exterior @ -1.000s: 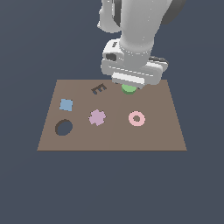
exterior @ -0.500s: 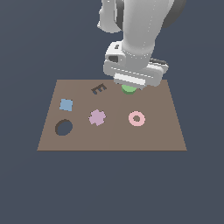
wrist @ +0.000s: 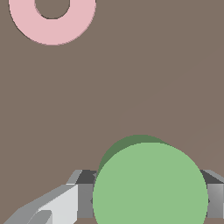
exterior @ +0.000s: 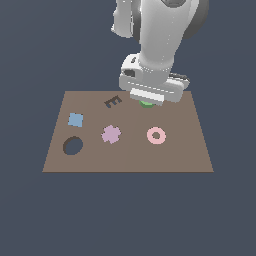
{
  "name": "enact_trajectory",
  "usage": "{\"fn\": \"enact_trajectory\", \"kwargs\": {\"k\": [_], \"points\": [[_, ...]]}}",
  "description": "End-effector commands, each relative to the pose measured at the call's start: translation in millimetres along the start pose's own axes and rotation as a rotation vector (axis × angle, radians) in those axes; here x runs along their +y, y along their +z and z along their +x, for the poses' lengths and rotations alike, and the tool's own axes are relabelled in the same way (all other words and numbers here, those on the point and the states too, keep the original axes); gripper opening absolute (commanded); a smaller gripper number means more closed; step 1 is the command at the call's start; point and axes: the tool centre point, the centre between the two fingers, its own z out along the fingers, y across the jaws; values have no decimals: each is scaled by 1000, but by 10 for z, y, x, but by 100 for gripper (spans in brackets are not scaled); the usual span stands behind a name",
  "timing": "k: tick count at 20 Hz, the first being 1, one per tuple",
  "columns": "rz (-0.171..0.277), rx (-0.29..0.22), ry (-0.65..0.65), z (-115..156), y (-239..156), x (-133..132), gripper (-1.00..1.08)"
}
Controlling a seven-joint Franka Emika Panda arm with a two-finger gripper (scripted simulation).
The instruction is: Insert a designated object into the corresponding slot on a board.
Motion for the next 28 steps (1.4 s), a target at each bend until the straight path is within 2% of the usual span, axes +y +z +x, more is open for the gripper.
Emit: {"fn": "enact_trajectory", "kwargs": {"k": [1,16,28], "points": [[0,1,1,3,8,1,-100],[1,1,-15,-6,-1,18,-100],[1,1,-170,-53,-8,265,-100]]}}
